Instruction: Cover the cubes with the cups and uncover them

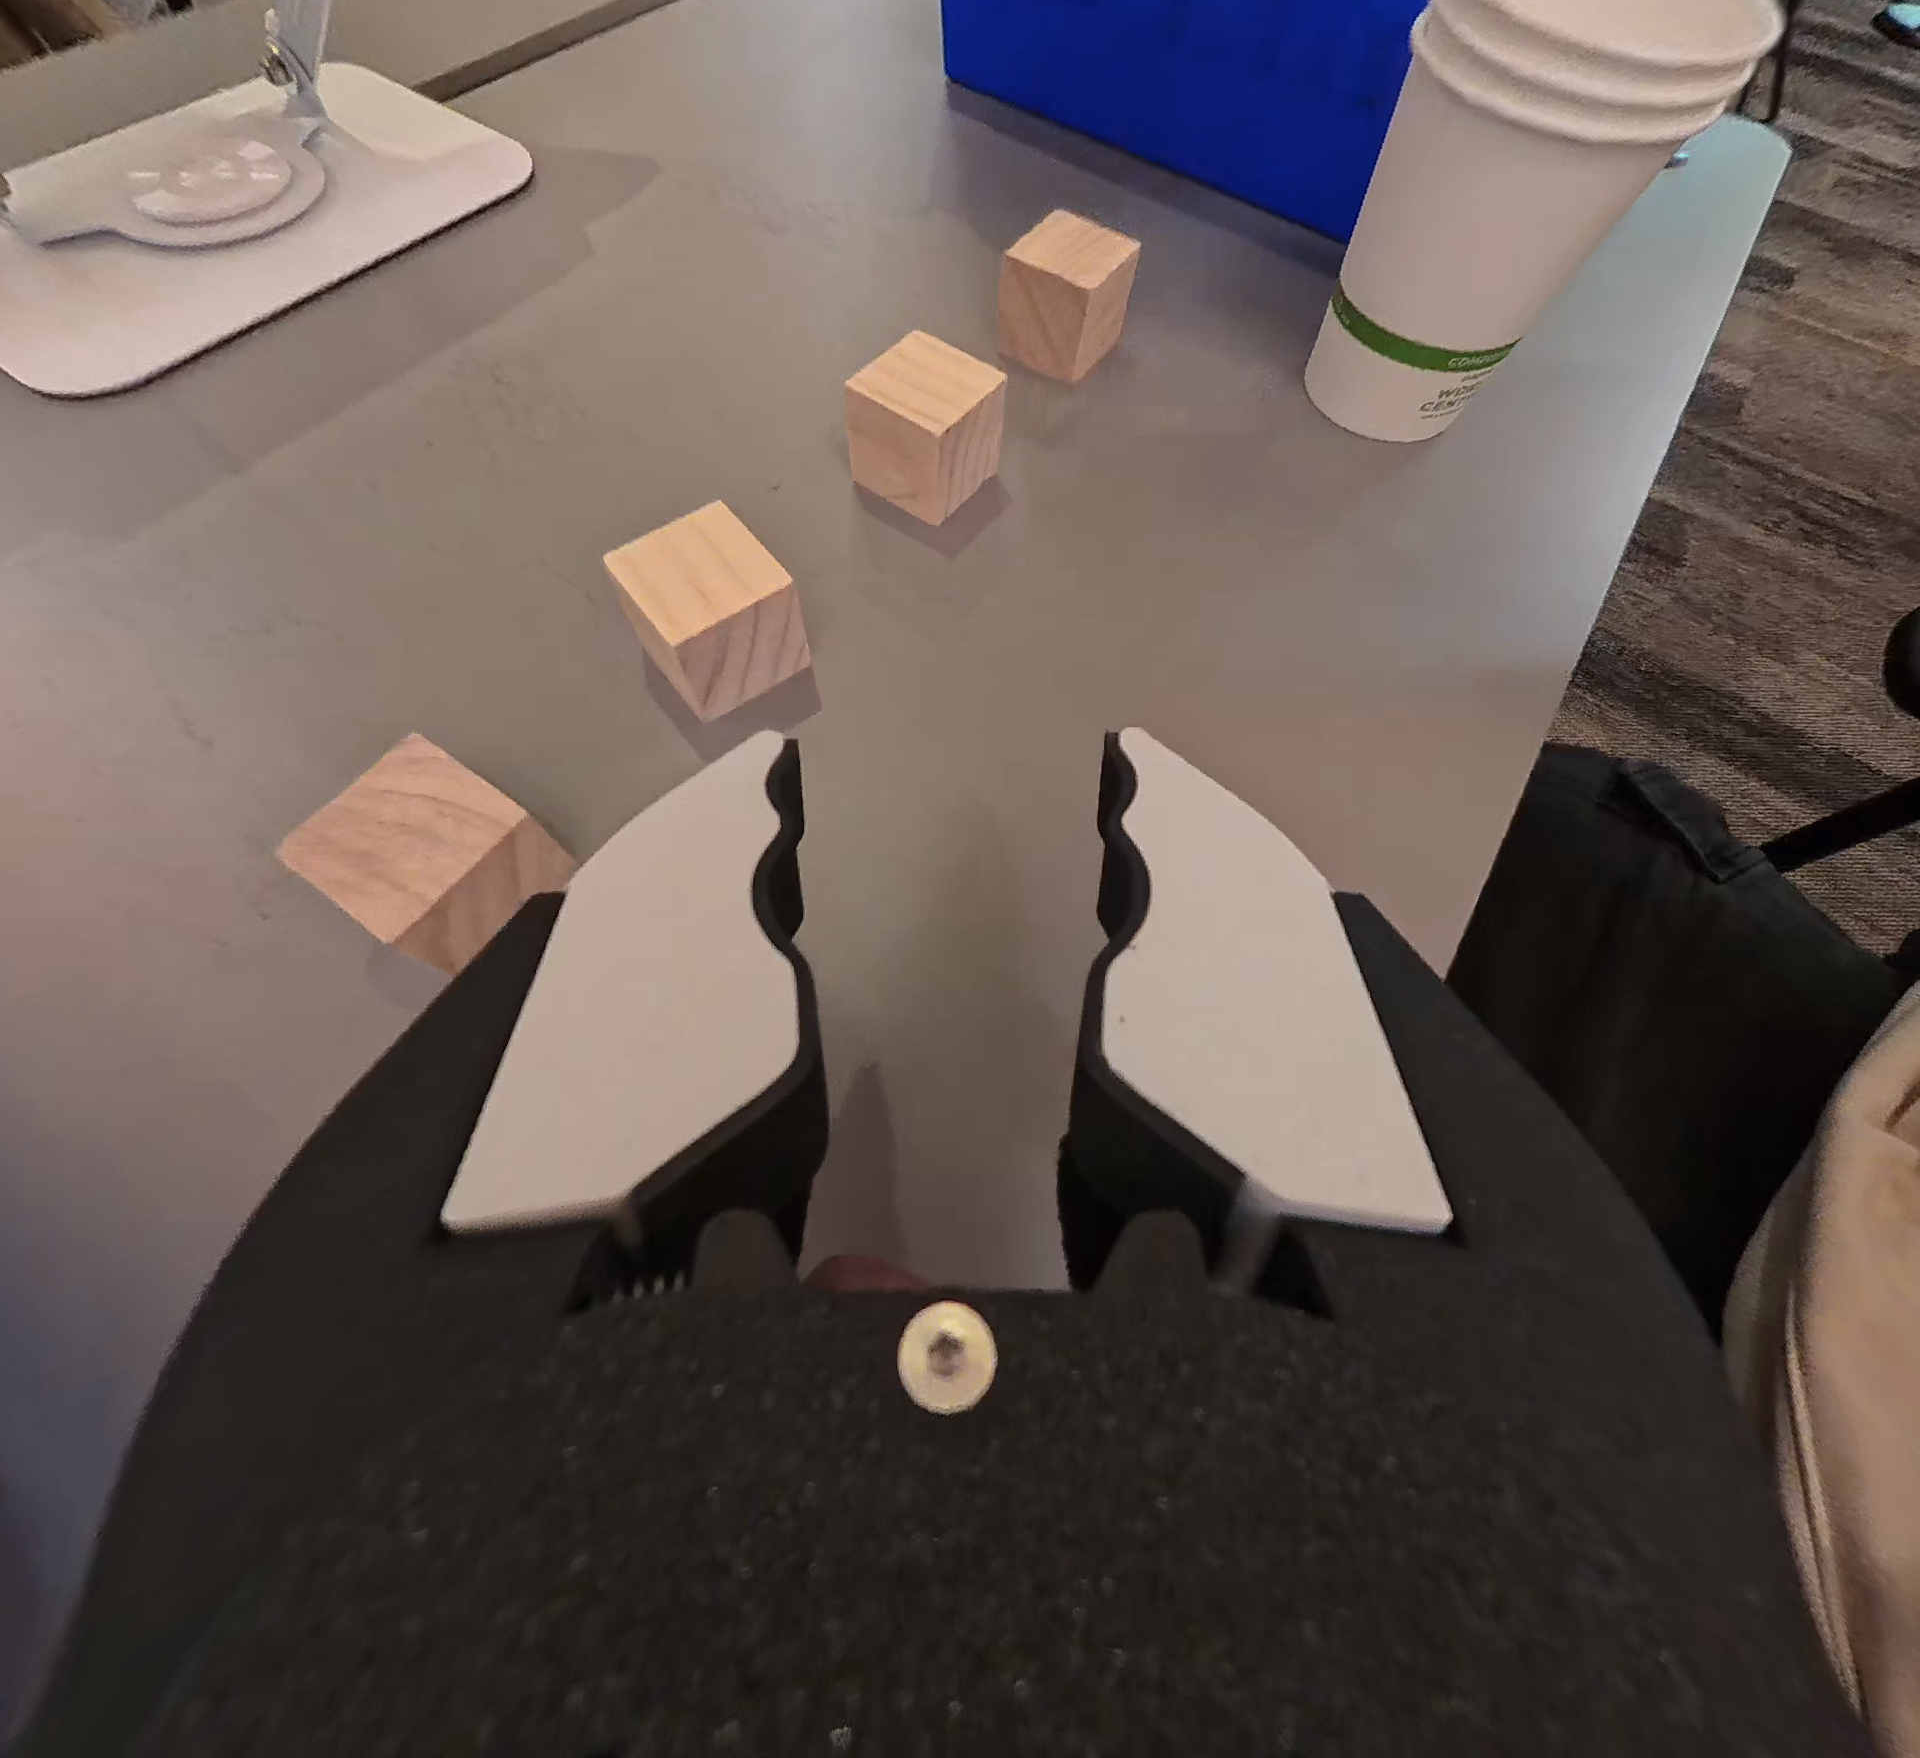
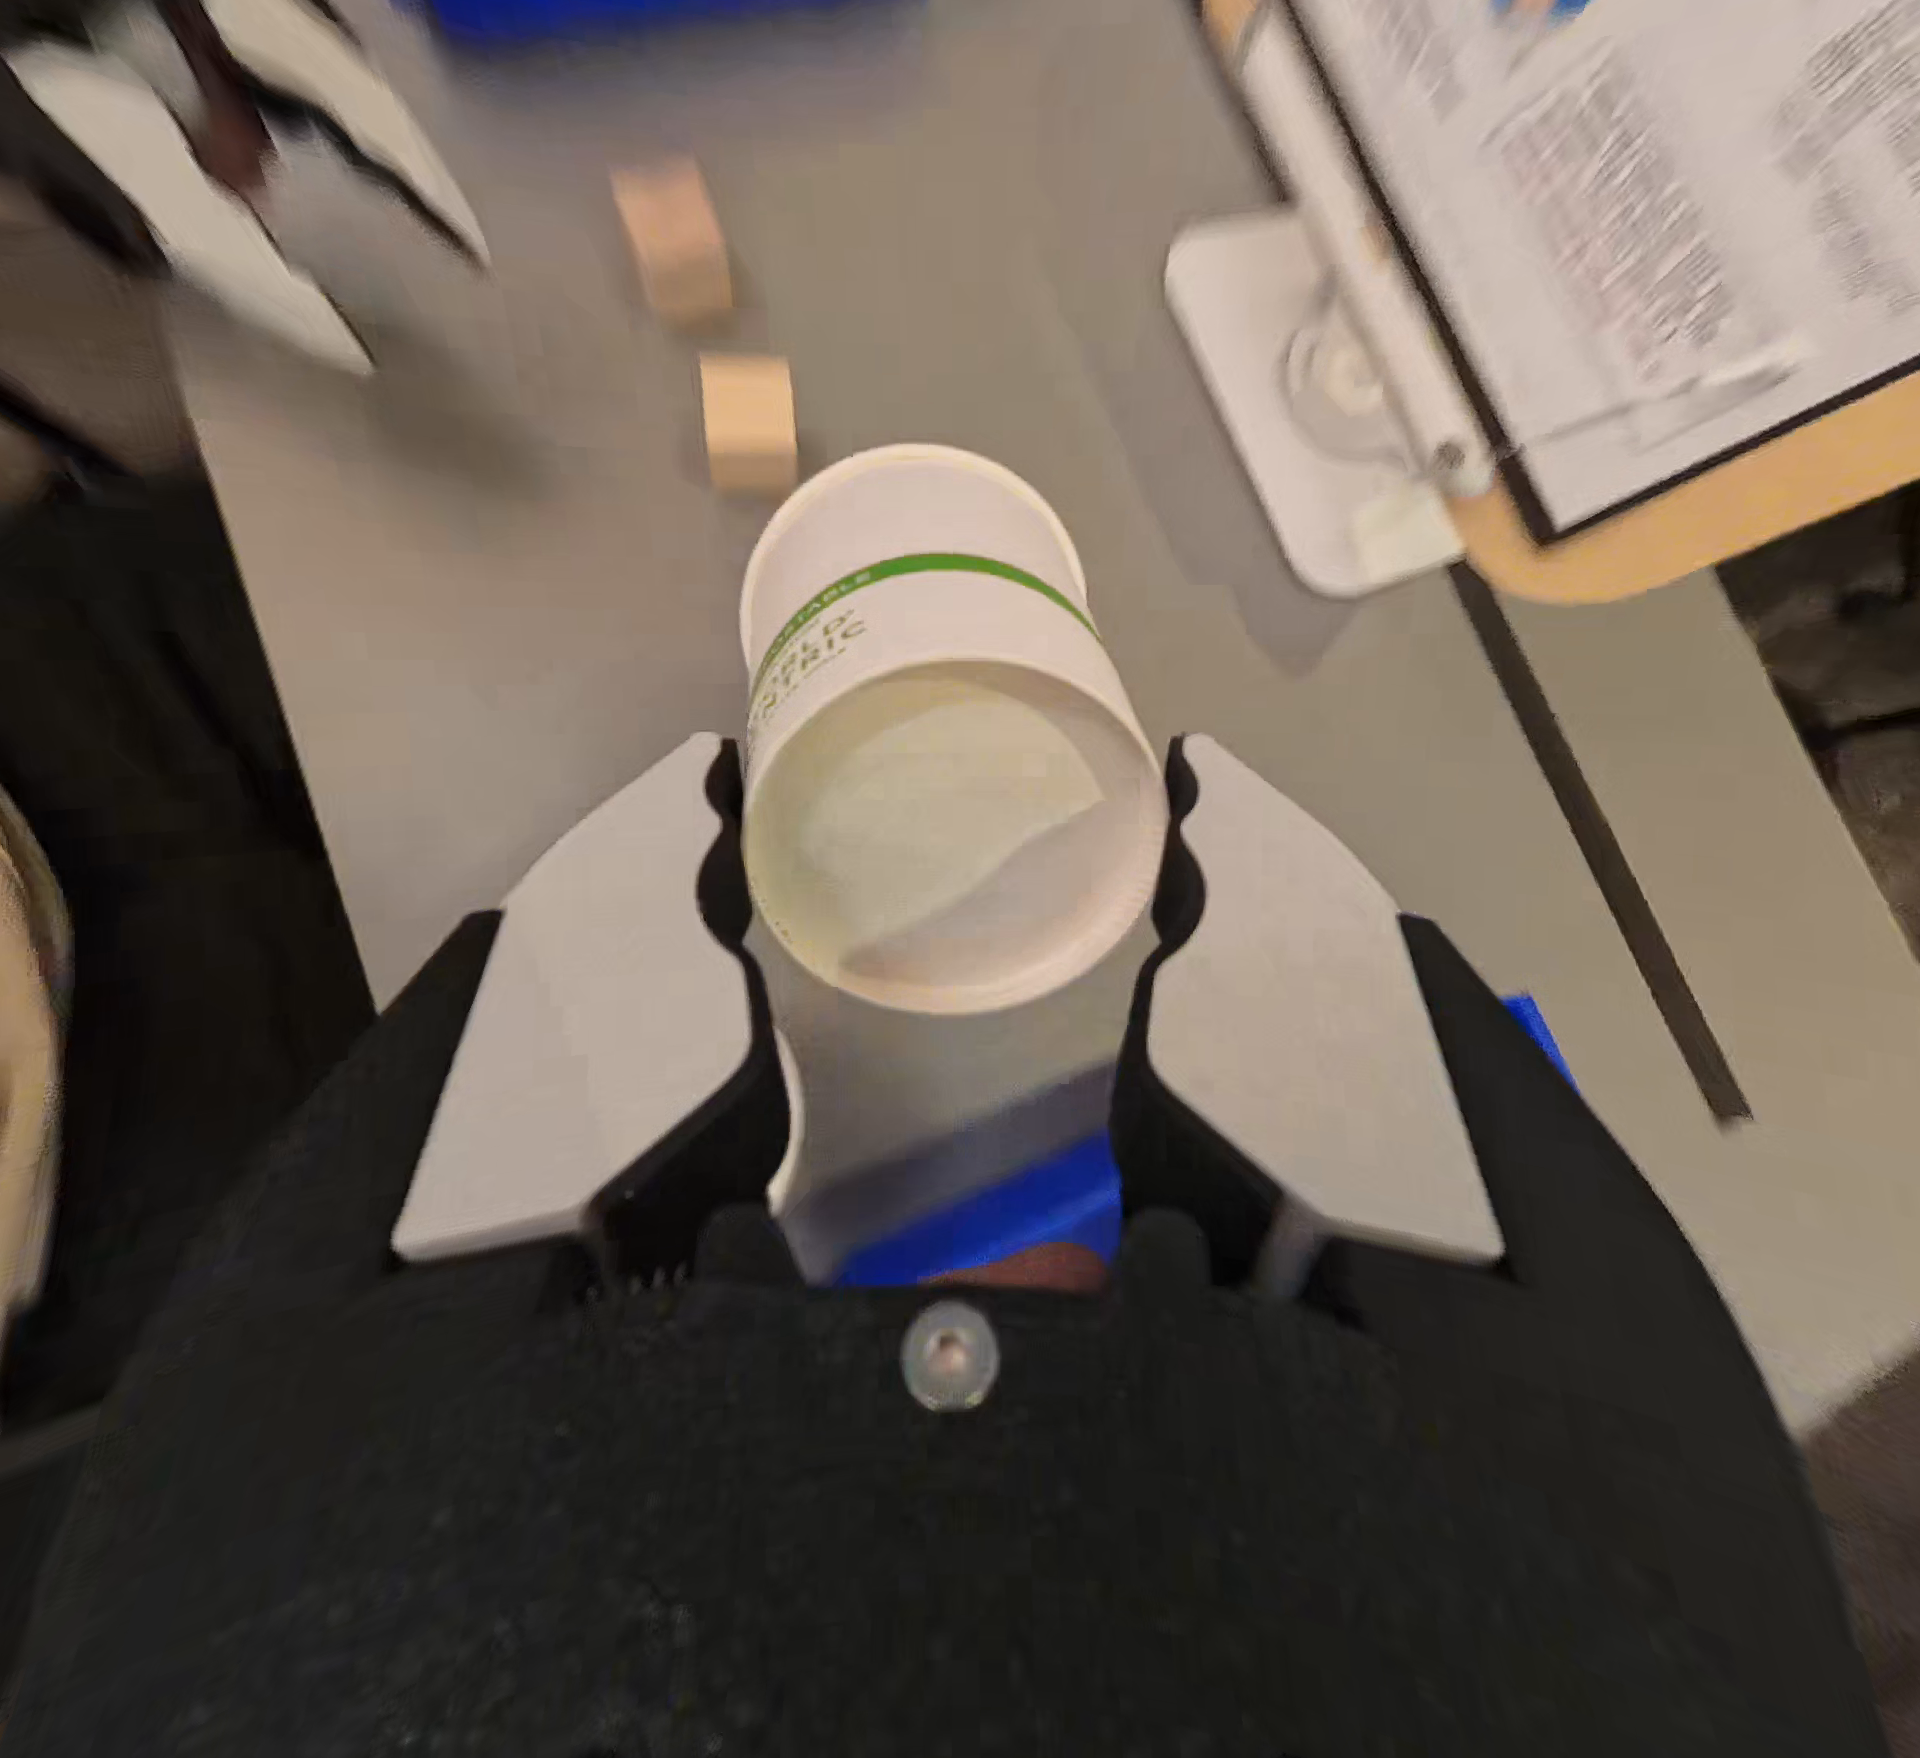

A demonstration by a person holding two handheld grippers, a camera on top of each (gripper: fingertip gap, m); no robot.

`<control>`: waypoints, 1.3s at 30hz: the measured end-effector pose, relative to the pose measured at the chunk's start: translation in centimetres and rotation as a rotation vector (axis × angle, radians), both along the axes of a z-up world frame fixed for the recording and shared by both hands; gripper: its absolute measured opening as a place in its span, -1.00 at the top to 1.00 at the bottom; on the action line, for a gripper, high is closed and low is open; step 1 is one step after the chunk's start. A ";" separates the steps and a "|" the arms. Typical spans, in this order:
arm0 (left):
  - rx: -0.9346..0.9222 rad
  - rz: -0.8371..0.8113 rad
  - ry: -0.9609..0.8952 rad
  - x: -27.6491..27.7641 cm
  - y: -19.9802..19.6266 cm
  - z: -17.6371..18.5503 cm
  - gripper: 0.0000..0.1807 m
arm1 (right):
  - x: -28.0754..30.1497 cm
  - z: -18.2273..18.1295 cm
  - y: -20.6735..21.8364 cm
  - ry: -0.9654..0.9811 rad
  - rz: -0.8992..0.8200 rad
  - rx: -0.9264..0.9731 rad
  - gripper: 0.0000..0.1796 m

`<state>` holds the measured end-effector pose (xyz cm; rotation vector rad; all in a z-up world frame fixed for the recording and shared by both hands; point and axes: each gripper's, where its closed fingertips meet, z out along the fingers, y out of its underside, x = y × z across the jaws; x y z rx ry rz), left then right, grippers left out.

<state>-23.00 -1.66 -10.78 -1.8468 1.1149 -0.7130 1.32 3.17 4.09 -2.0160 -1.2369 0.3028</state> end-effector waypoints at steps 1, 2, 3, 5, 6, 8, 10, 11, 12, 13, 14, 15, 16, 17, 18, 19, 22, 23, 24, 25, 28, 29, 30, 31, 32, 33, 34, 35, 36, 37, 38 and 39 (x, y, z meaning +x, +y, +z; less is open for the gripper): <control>0.012 -0.010 -0.011 0.2 -0.1 0.7 0.39 | -0.6 1.2 -0.6 0.095 -0.005 0.022 0.15; 0.027 -0.027 -0.029 0.5 -0.2 1.6 0.39 | -1.2 2.0 -1.2 0.180 -0.015 0.031 0.15; 0.042 -0.047 -0.046 0.8 -0.4 2.6 0.39 | -1.8 2.7 -1.6 0.258 -0.031 0.040 0.15; 0.082 -0.095 -0.094 1.8 -0.9 5.2 0.39 | -3.2 3.7 -2.7 0.419 -0.045 0.022 0.15; 0.103 -0.128 -0.124 2.5 -1.3 6.7 0.40 | -3.8 4.1 -3.0 0.499 -0.058 0.012 0.15; 0.141 -0.190 -0.172 3.9 -2.2 9.5 0.40 | -4.8 4.4 -3.4 0.630 -0.096 -0.038 0.15; 0.180 -0.229 -0.210 5.5 -2.5 11.8 0.41 | -6.2 4.5 -4.1 0.750 -0.081 -0.113 0.15; 0.185 -0.250 -0.230 6.3 -2.6 12.6 0.42 | -6.9 4.3 -4.4 0.791 -0.068 -0.147 0.15; 0.184 -0.264 -0.249 7.0 -2.6 13.3 0.42 | -7.6 4.2 -4.6 0.820 -0.066 -0.175 0.15; 0.182 -0.272 -0.264 7.7 -2.6 13.9 0.42 | -8.1 4.1 -4.6 0.848 -0.071 -0.198 0.15; 0.183 -0.283 -0.271 8.3 -2.5 14.2 0.42 | -8.5 3.9 -4.6 0.864 -0.081 -0.215 0.15; 0.192 -0.292 -0.286 8.7 -2.6 14.7 0.42 | -8.9 3.8 -4.6 0.867 -0.081 -0.218 0.15; 0.200 -0.300 -0.310 9.0 -2.7 15.2 0.43 | -9.2 3.8 -4.6 0.879 -0.080 -0.220 0.15; 0.201 -0.314 -0.333 9.2 -2.9 15.7 0.46 | -9.5 3.8 -4.7 0.891 -0.073 -0.236 0.15; 0.199 -0.326 -0.357 9.3 -3.0 16.0 0.49 | -9.8 3.8 -4.9 0.907 -0.063 -0.256 0.15; 0.194 -0.340 -0.378 9.4 -3.2 16.2 0.51 | -10.2 3.8 -5.1 0.920 -0.053 -0.269 0.15; 0.200 -0.369 -0.405 9.4 -3.4 16.4 0.68 | -10.6 3.5 -5.3 0.928 -0.051 -0.293 0.15; 0.206 -0.385 -0.423 9.2 -3.6 16.6 0.84 | -10.6 3.3 -5.3 0.927 -0.057 -0.297 0.15; 0.204 -0.407 -0.441 8.9 -3.9 16.8 0.92 | -10.7 3.4 -5.5 0.939 -0.043 -0.310 0.15; 0.197 -0.420 -0.456 8.7 -4.1 17.0 0.93 | -10.9 3.3 -5.7 0.944 -0.034 -0.320 0.15; 0.157 -0.471 -0.469 8.3 -4.4 17.2 0.96 | -11.3 2.9 -6.2 0.942 -0.003 -0.319 0.15; 0.143 -0.489 -0.466 8.1 -4.5 17.3 0.97 | -11.3 2.8 -6.4 0.933 0.009 -0.306 0.15; 0.130 -0.504 -0.453 8.0 -4.5 17.2 0.97 | -11.2 2.6 -6.6 0.915 0.014 -0.287 0.14; 0.127 -0.508 -0.442 7.9 -4.3 17.1 0.97 | -11.0 2.4 -6.8 0.883 0.016 -0.255 0.11; 0.125 -0.510 -0.424 7.7 -4.2 17.1 0.97 | -10.6 2.2 -6.9 0.845 0.014 -0.209 0.10; 0.123 -0.514 -0.391 7.5 -4.0 16.8 0.97 | -10.2 2.0 -7.2 0.808 0.023 -0.165 0.09; 0.120 -0.522 -0.350 7.2 -3.8 16.4 0.97 | -9.8 1.7 -7.7 0.767 0.035 -0.130 0.07; 0.118 -0.529 -0.305 7.0 -3.7 16.1 0.97 | -9.4 1.3 -8.0 0.709 0.042 -0.095 0.07; 0.117 -0.533 -0.247 6.7 -3.4 15.6 0.97 | -9.0 0.8 -8.2 0.645 0.035 -0.046 0.07; 0.124 -0.530 -0.184 6.4 -3.1 15.1 0.98 | -8.6 0.4 -8.3 0.583 0.030 0.003 0.07; 0.128 -0.534 -0.122 6.1 -2.9 14.6 0.98 | -8.4 -0.1 -8.6 0.521 0.040 0.031 0.07; 0.128 -0.546 -0.053 5.8 -2.8 14.1 0.98 | -8.3 -0.6 -9.0 0.463 0.053 0.053 0.07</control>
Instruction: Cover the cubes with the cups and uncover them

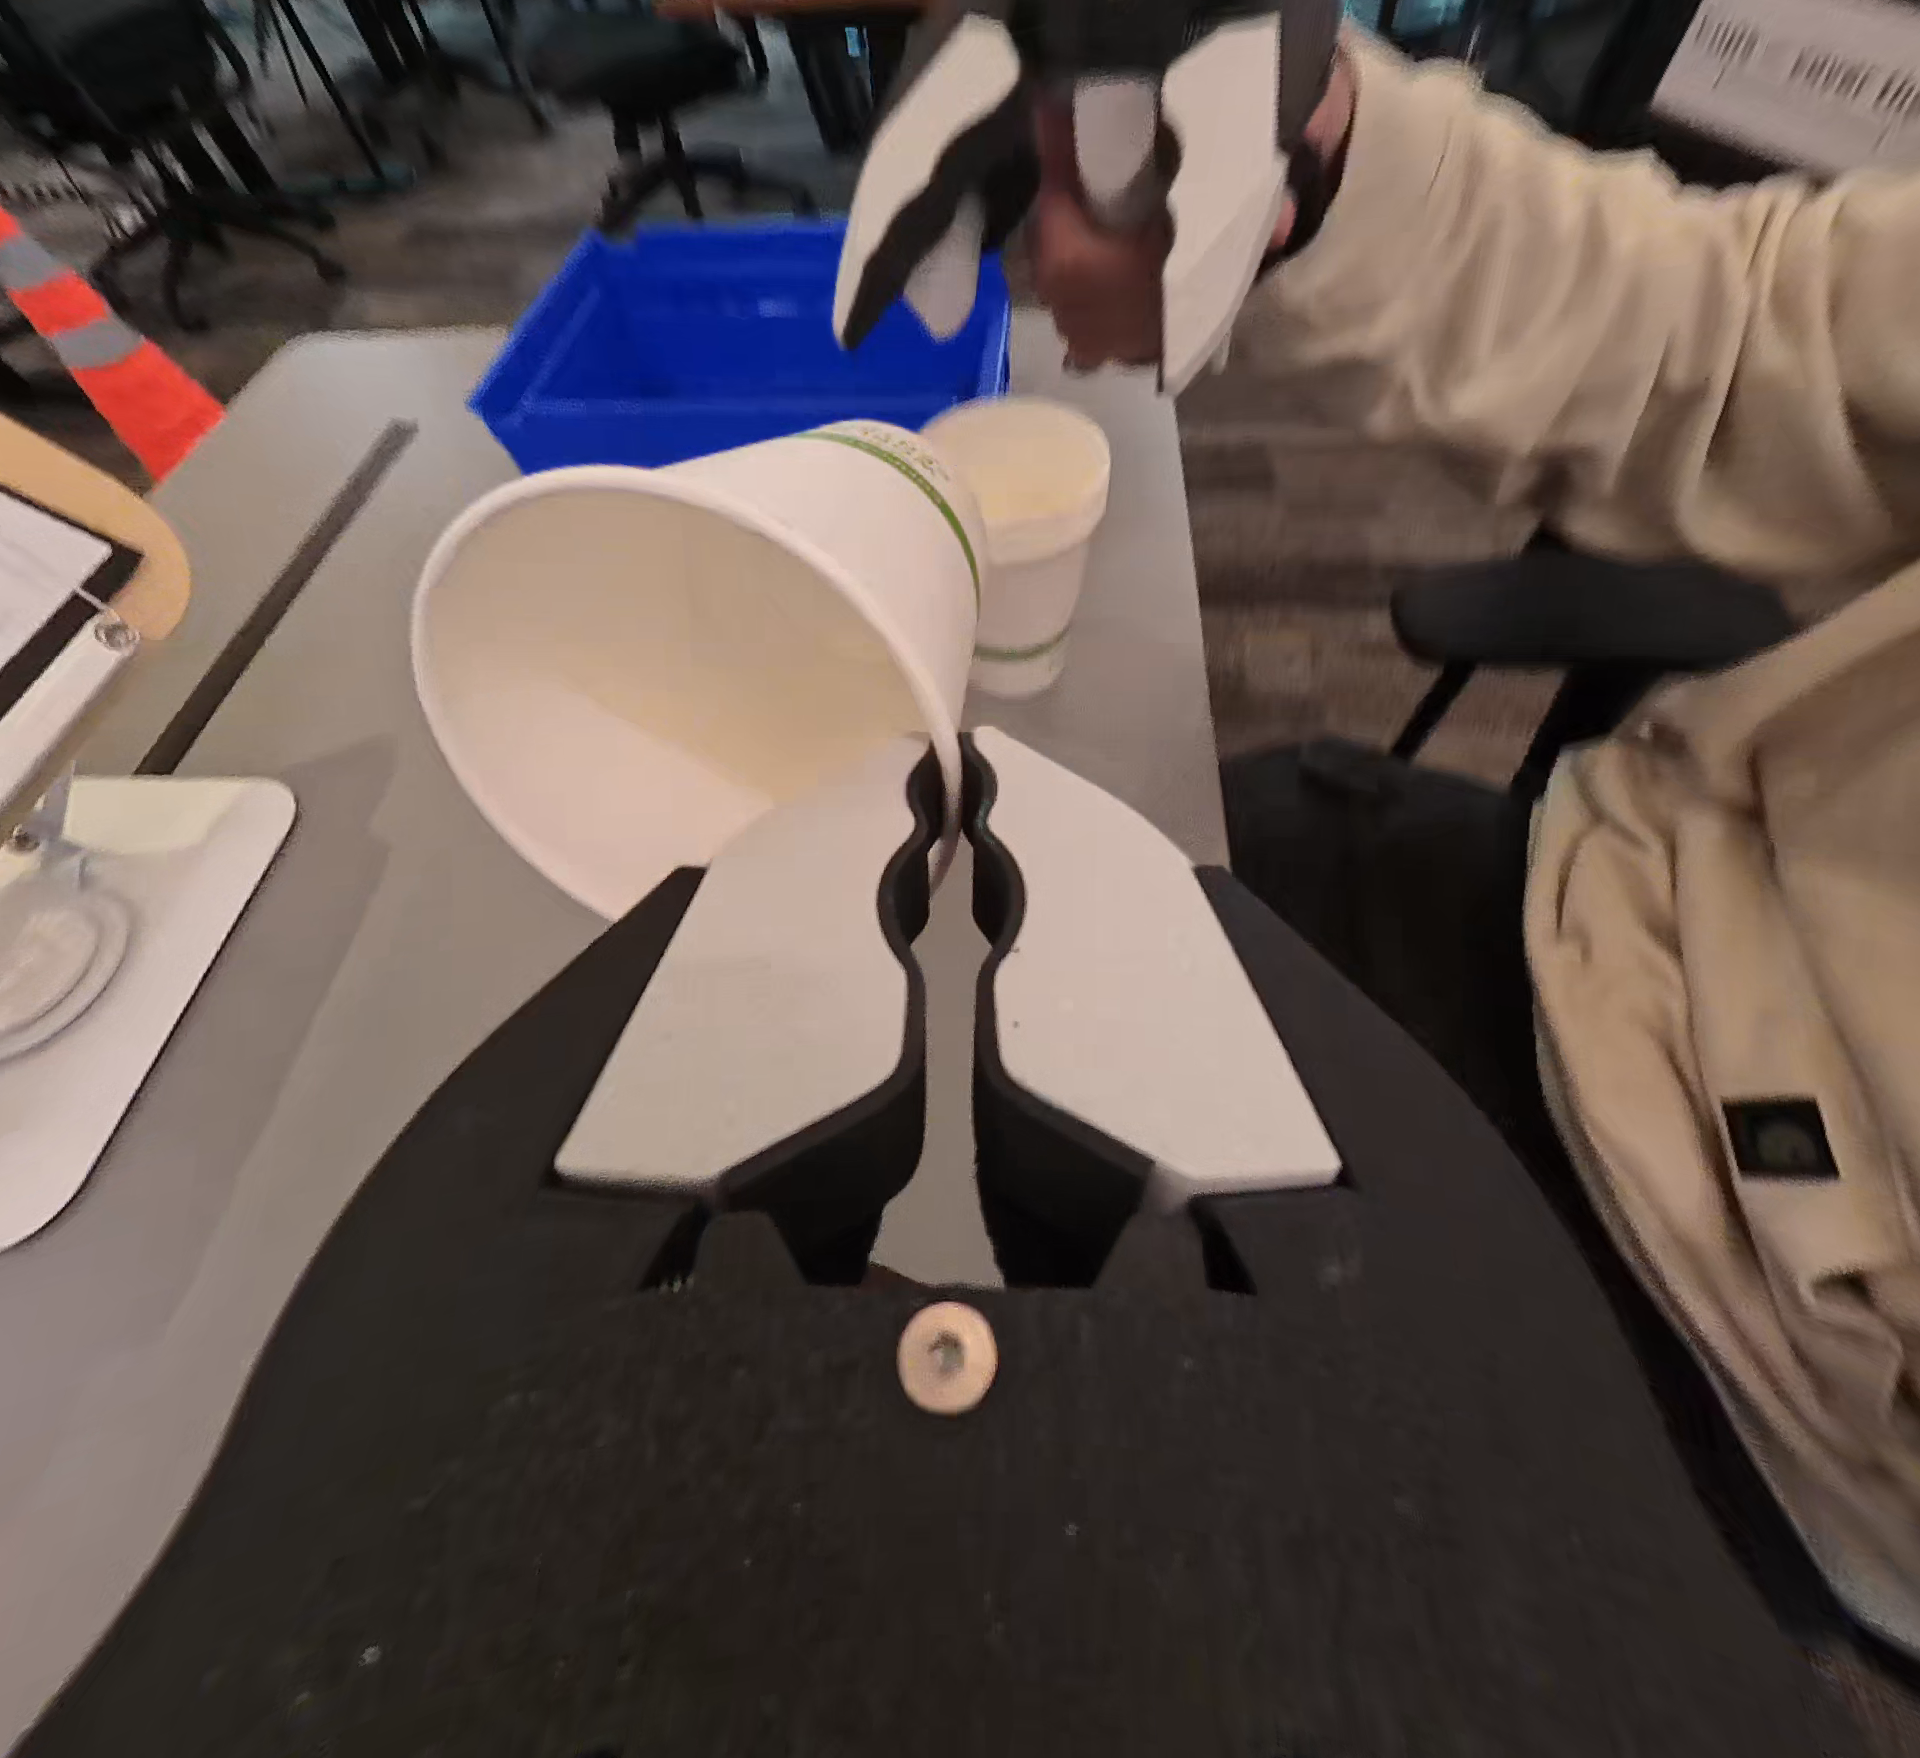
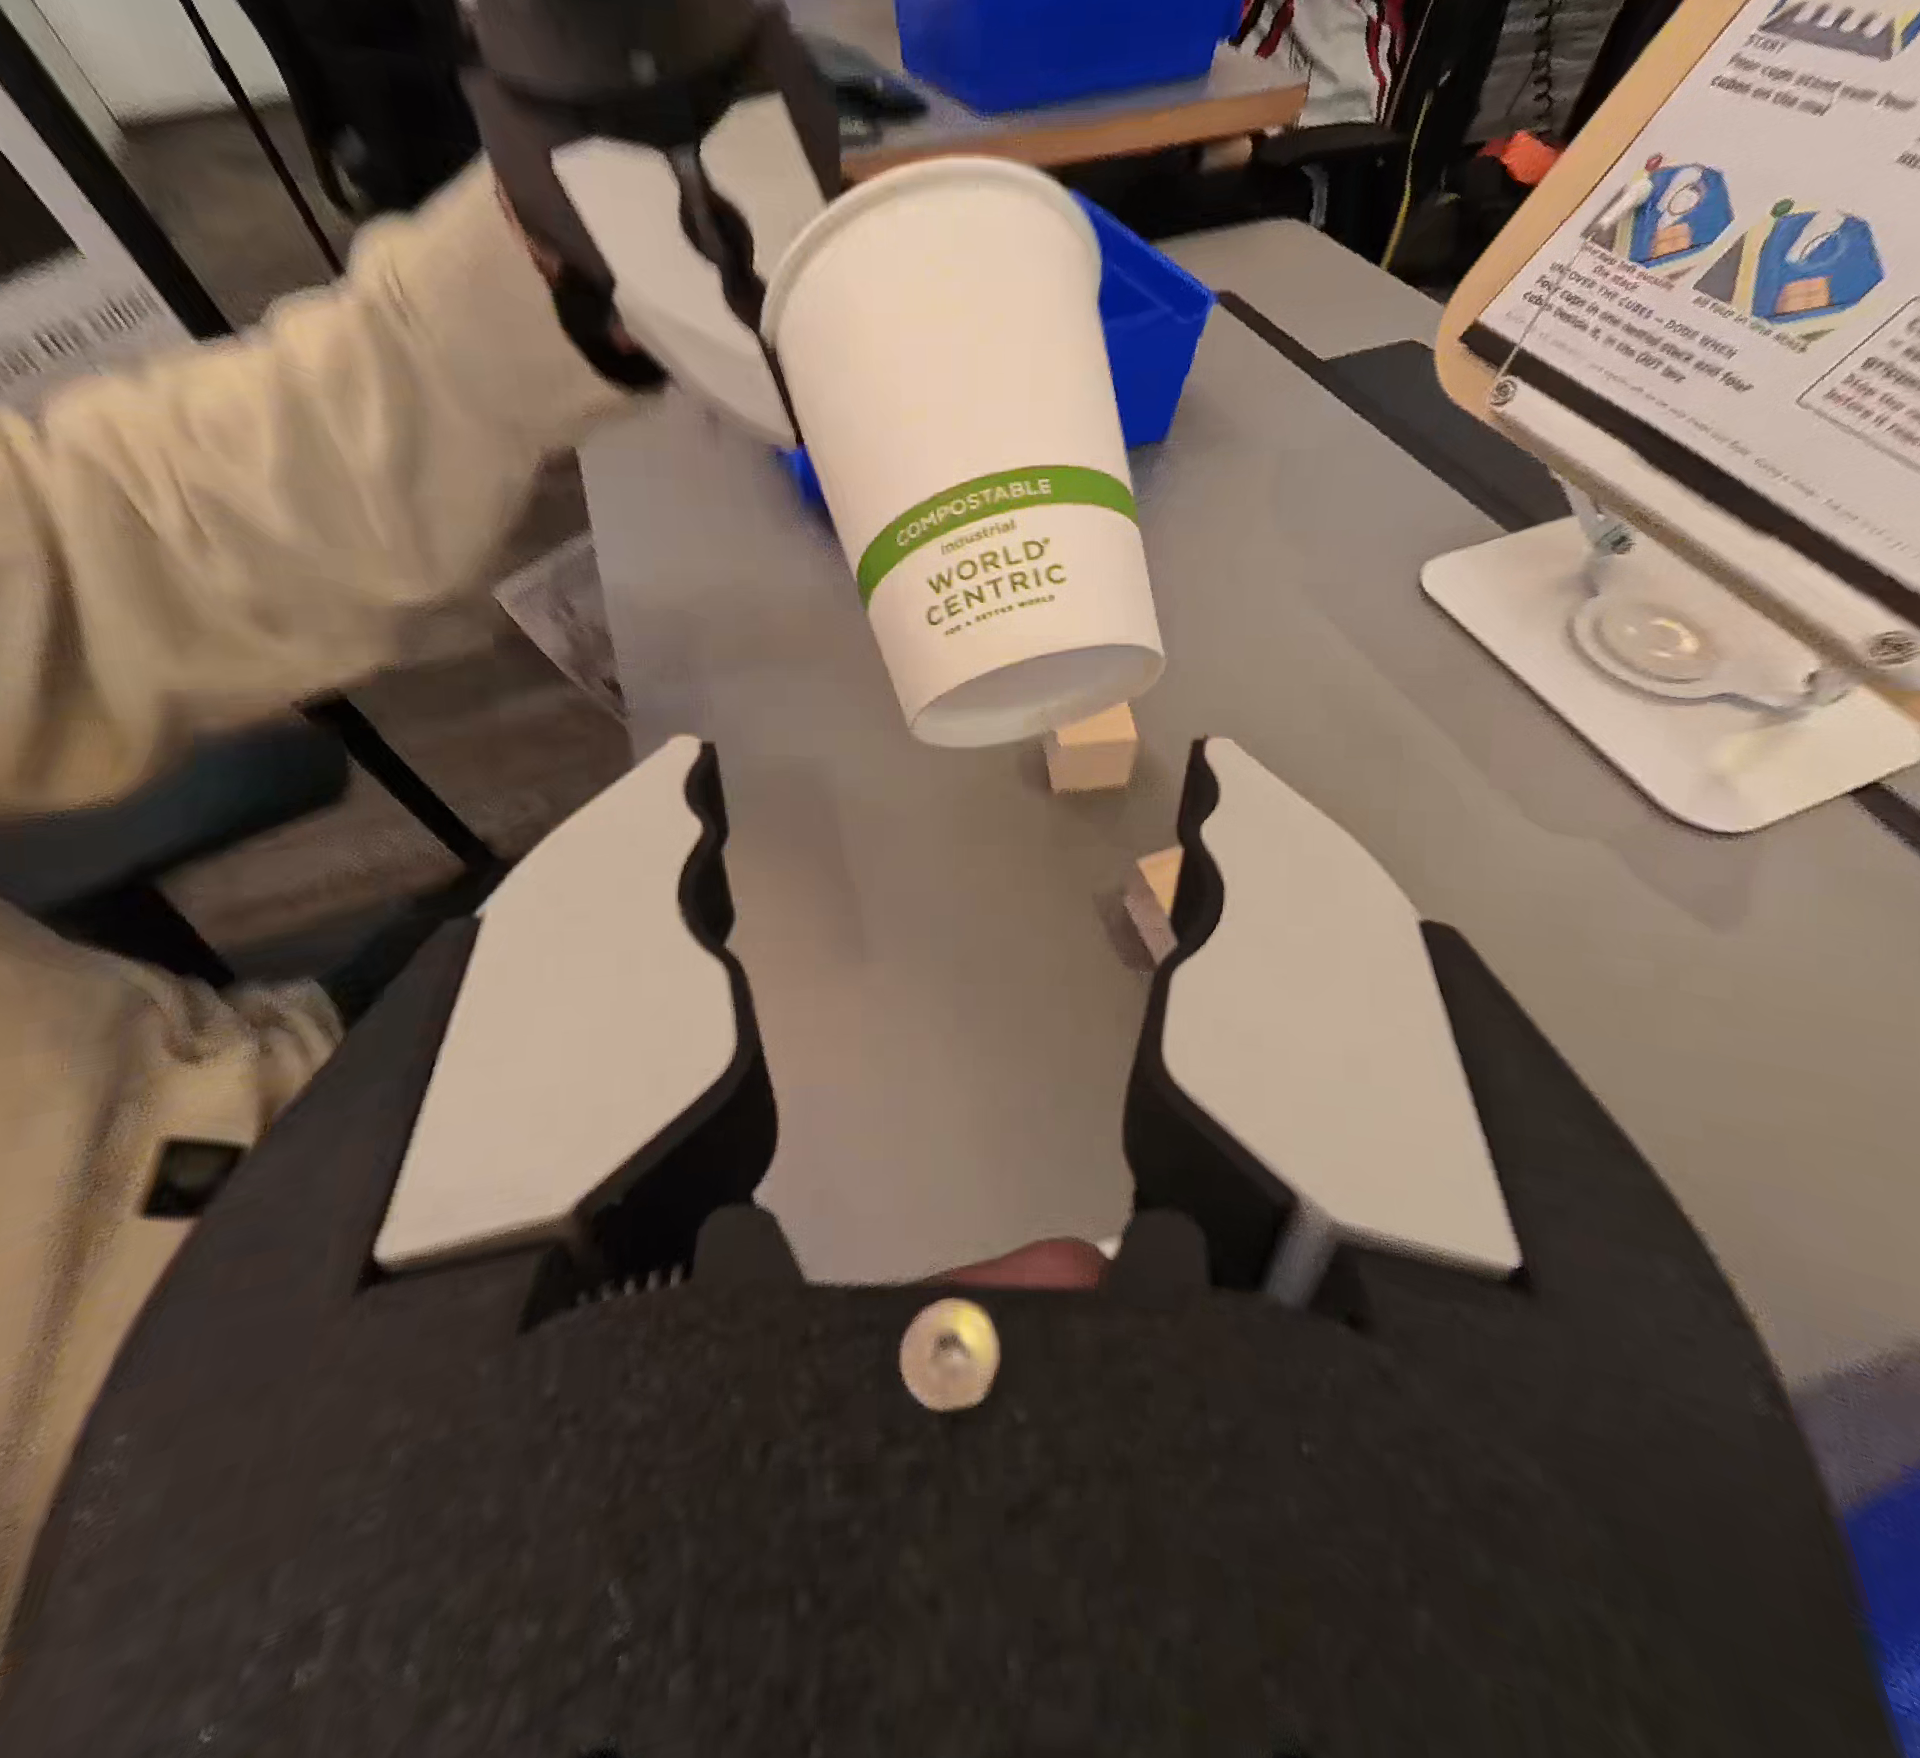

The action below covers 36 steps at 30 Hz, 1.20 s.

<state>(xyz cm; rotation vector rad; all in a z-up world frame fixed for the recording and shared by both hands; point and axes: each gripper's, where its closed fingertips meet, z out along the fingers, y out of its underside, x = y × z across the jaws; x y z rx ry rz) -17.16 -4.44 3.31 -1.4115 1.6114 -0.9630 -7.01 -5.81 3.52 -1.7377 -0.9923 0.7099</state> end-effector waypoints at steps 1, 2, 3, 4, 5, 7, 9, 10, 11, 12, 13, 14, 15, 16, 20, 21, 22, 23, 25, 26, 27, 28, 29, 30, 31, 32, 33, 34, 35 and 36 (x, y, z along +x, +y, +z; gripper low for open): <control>0.021 -0.002 0.060 -0.2 0.1 -0.4 0.98 | 0.0 -0.3 -0.1 -0.047 -0.003 0.034 0.07; 0.042 -0.015 0.122 -0.5 0.0 -0.8 0.98 | 0.0 -0.6 -0.2 -0.089 0.002 0.060 0.08; 0.062 -0.034 0.187 -0.7 -0.2 -1.3 0.98 | -0.2 -0.9 -0.4 -0.125 0.018 0.071 0.07; 0.083 -0.047 0.237 -0.8 -0.4 -1.6 0.98 | -0.5 -1.1 -0.5 -0.149 0.035 0.074 0.07; 0.095 -0.071 0.285 -0.8 -0.8 -1.9 0.98 | -0.8 -1.4 -0.6 -0.166 0.053 0.068 0.06; 0.109 -0.120 0.360 -0.7 -1.6 -2.2 0.98 | -1.4 -2.1 -0.4 -0.185 0.092 0.010 0.05; 0.124 -0.164 0.403 -0.3 -2.3 -2.3 0.98 | -2.1 -3.1 -0.1 -0.206 0.128 -0.057 0.03; 0.133 -0.182 0.418 0.0 -2.6 -2.2 0.97 | -2.5 -3.4 0.0 -0.203 0.155 -0.090 0.02; 0.142 -0.198 0.427 0.3 -2.8 -2.1 0.98 | -2.9 -3.5 0.2 -0.190 0.174 -0.117 0.02; 0.147 -0.217 0.430 0.6 -3.2 -1.9 0.98 | -3.3 -3.5 0.2 -0.166 0.196 -0.149 0.02; 0.152 -0.237 0.430 0.8 -3.5 -1.7 0.98 | -3.6 -3.5 0.2 -0.142 0.221 -0.183 0.02; 0.158 -0.253 0.427 1.1 -3.9 -1.4 0.98 | -3.9 -3.3 0.2 -0.113 0.245 -0.209 0.01; 0.161 -0.269 0.424 1.3 -4.2 -1.2 0.98 | -4.2 -3.1 0.1 -0.088 0.272 -0.233 0.01; 0.165 -0.282 0.420 1.5 -4.4 -1.0 0.98 | -4.5 -2.8 -0.2 -0.062 0.301 -0.256 0.00; 0.186 -0.322 0.390 2.1 -5.1 -0.4 0.98 | -5.5 -2.1 -1.8 0.006 0.424 -0.326 0.04; 0.183 -0.333 0.385 2.1 -5.3 -0.3 0.97 | -5.6 -2.2 -1.8 -0.008 0.427 -0.320 0.04; 0.181 -0.343 0.385 2.2 -5.4 -0.4 0.97 | -5.7 -2.5 -1.8 -0.031 0.425 -0.309 0.07; 0.177 -0.352 0.385 2.2 -5.5 -0.4 0.97 | -5.7 -2.8 -1.9 -0.052 0.429 -0.309 0.08; 0.183 -0.324 0.368 2.4 -5.1 -0.3 0.91 | -5.5 -2.9 -1.8 -0.062 0.417 -0.306 0.09; 0.198 -0.294 0.348 2.7 -4.7 -0.2 0.81 | -5.3 -2.8 -1.7 -0.054 0.410 -0.303 0.09; 0.199 -0.282 0.330 2.8 -4.5 -0.1 0.73 | -5.1 -2.6 -1.5 -0.041 0.397 -0.300 0.09; 0.196 -0.269 0.313 2.8 -4.4 0.0 0.65 | -4.8 -2.4 -1.3 -0.034 0.375 -0.297 0.09; 0.198 -0.242 0.282 3.0 -4.1 0.4 0.52 | -4.3 -2.1 -1.1 -0.025 0.349 -0.284 0.10; 0.193 -0.220 0.236 3.1 -4.0 0.9 0.45 | -3.8 -1.7 -0.9 -0.011 0.324 -0.267 0.10; 0.193 -0.196 0.180 3.1 -3.8 1.6 0.44 | -3.3 -1.2 -0.9 0.005 0.299 -0.251 0.10; 0.199 -0.159 0.114 3.1 -3.5 2.5 0.41 | -2.5 -0.7 -0.7 0.023 0.262 -0.229 0.10; 0.198 -0.126 0.048 3.0 -3.3 3.4 0.39 | -1.6 -0.3 -0.6 0.032 0.214 -0.207 0.10; 0.184 -0.105 -0.011 2.7 -3.4 4.0 0.41 | -0.6 0.0 -0.4 0.033 0.153 -0.173 0.10; 0.162 -0.094 -0.063 2.2 -3.6 4.4 0.41 | 0.7 0.3 -0.1 0.030 0.085 -0.133 0.09; 0.133 -0.098 -0.108 1.7 -4.1 4.5 0.44 | 2.0 0.4 0.0 0.021 0.020 -0.099 0.09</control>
